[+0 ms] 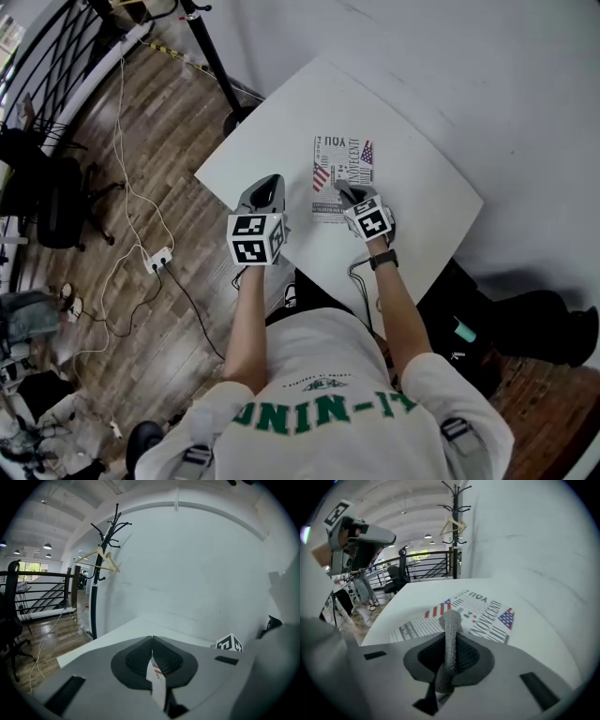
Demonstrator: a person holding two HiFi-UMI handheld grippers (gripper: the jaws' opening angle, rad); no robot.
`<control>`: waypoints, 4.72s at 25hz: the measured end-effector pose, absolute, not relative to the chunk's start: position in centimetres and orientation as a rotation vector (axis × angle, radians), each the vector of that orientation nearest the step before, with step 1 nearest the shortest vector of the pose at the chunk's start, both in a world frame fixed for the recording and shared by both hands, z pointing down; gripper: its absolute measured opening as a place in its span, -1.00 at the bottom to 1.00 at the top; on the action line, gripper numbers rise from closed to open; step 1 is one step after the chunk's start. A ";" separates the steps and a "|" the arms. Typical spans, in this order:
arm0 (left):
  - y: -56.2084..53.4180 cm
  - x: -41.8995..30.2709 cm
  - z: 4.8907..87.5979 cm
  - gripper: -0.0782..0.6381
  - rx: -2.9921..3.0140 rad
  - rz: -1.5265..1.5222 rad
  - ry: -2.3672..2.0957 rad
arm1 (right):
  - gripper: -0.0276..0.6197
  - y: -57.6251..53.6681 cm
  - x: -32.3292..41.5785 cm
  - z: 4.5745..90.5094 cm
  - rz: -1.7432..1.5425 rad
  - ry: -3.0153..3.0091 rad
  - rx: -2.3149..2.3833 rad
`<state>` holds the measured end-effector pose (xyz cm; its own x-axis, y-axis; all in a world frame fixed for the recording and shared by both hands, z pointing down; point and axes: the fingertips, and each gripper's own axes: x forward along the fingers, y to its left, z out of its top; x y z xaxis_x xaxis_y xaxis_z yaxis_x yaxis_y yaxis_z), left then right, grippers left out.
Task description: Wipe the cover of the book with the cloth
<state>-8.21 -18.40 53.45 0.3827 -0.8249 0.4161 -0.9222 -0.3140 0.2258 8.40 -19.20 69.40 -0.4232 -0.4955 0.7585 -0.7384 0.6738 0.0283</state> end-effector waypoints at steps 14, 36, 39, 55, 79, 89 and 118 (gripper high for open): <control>-18.3 -6.1 52.4 -0.74 2.286 0.305 -1.472 | -0.78 -18.7 13.1 69.1 0.602 -2.010 1.167; -18.6 -6.6 51.2 -0.74 2.283 0.229 -1.471 | -0.77 -16.9 14.9 69.4 0.485 -1.990 1.159; -18.5 -5.9 50.8 -0.74 2.306 0.224 -1.453 | -0.77 -17.0 15.4 69.6 0.478 -1.974 1.179; -17.3 -11.9 50.4 -0.74 2.219 0.208 -1.583 | -0.77 -14.1 -0.3 69.5 0.277 -2.078 0.797; -16.7 -9.5 50.3 -0.74 2.253 0.218 -1.544 | -0.77 -13.1 4.3 68.5 0.318 -2.089 0.905; -16.5 -10.6 50.4 -0.74 2.236 0.230 -1.562 | -0.77 -11.4 1.1 69.4 0.253 -2.073 0.807; -15.3 -6.3 43.9 -0.74 2.421 0.177 -1.529 | -0.80 -15.0 12.8 49.2 0.245 -2.283 1.637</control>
<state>-6.25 -15.28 43.91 0.4352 -0.8662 0.2454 -0.8994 -0.4058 0.1628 12.83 -14.96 49.18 -0.2924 -0.8883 0.3542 -0.9432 0.3289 0.0462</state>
